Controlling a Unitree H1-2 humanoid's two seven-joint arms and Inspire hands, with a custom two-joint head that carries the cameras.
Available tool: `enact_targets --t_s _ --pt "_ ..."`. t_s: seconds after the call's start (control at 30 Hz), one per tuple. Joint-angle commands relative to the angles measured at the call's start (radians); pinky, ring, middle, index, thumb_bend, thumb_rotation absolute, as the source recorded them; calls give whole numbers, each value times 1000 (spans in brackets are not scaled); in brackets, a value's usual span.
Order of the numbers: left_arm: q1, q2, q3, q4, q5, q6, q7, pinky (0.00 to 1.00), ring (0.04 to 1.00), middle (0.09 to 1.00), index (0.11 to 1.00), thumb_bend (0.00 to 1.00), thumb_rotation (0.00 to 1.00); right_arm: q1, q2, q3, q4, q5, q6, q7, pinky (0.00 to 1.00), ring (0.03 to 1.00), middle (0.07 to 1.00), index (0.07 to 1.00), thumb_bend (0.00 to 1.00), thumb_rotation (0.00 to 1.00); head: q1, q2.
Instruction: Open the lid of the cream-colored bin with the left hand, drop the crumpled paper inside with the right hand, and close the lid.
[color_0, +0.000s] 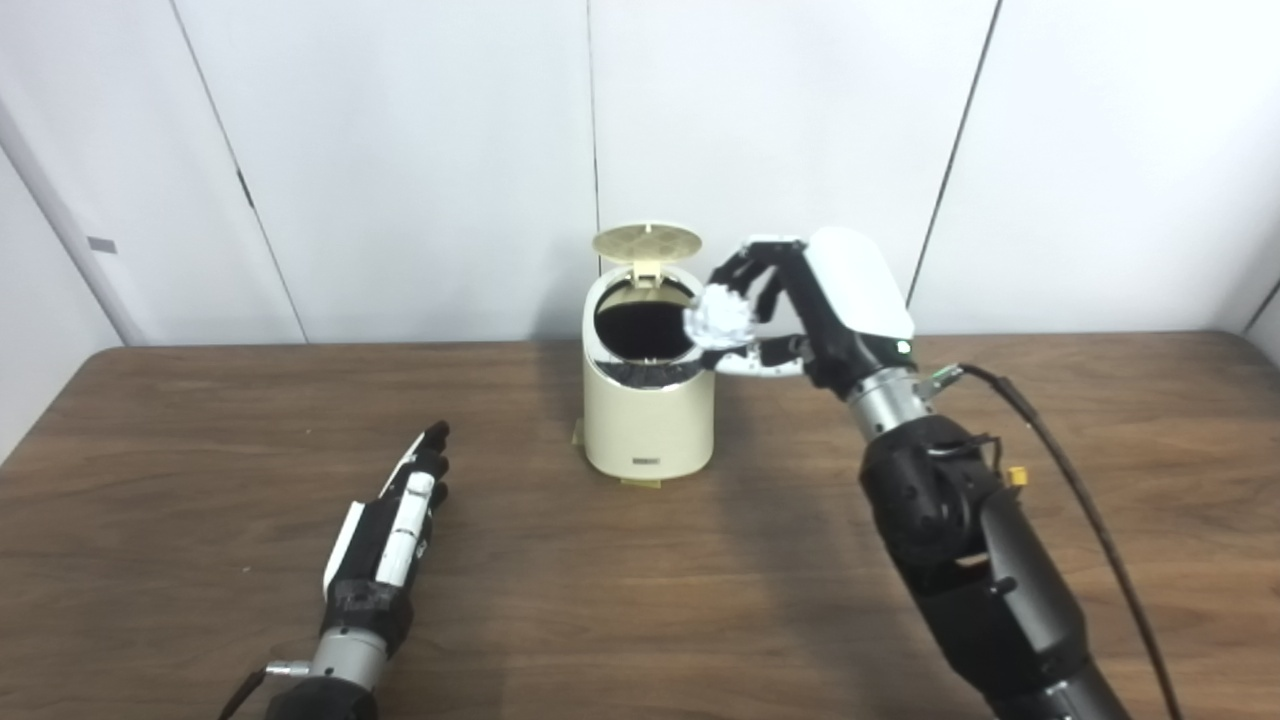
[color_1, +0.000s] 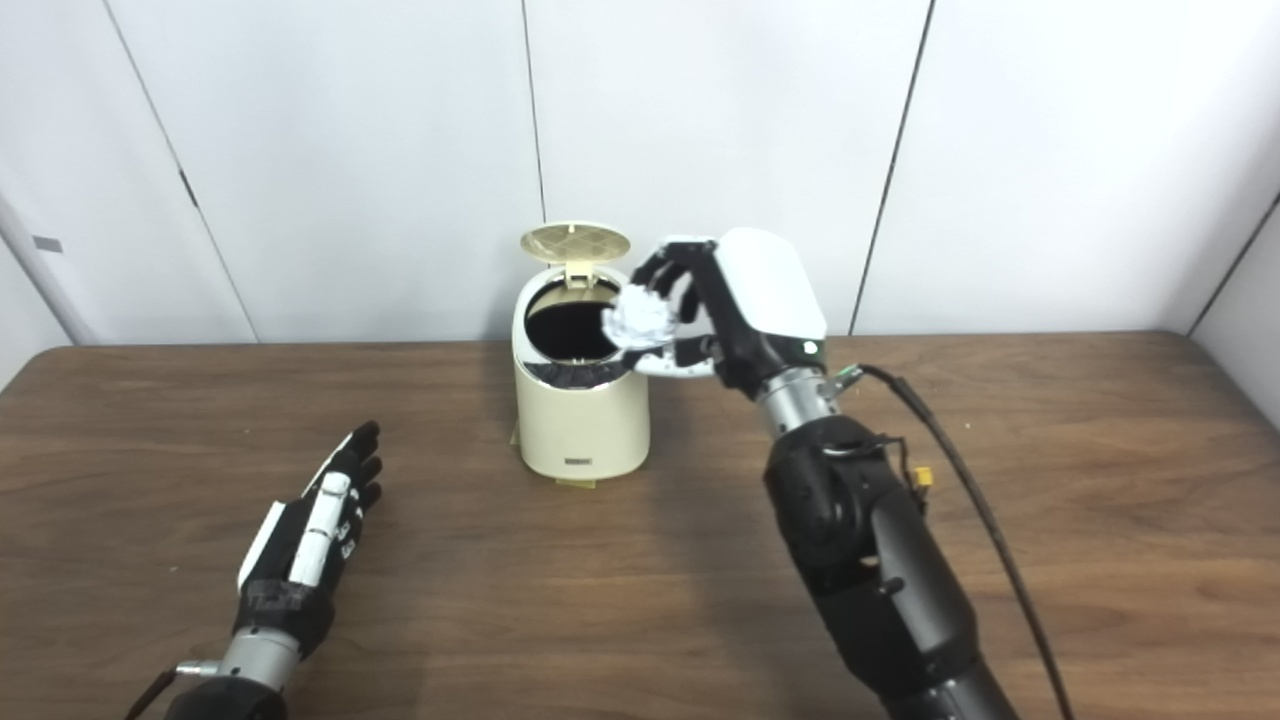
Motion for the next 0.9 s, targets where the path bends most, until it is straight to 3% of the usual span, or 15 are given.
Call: enact_targets --t_s 0.0,0.2,0.47,0.87 --pt "-8 -3 -15 6 16 -19 0 1000 998 981 1000 569 852 -69 13 -3 0 4 -48 -34 490 380 506 521 514 0 -1 1" --pt "-5 -20 -19 8 15 -17 8 1000 986 963 1000 575 807 -109 48 -9 101 7 -83 -102 359 379 516 519 513 0 -2 -5" --pt "-4 -25 -22 26 23 -43 9 997 977 964 1000 581 818 -161 67 -20 232 26 -121 -181 355 374 511 520 513 0 2 -9" --pt "5 -33 -27 13 31 -48 17 991 979 969 1000 572 820 -209 94 -13 359 45 -132 -238 337 382 510 523 504 0 14 -4"
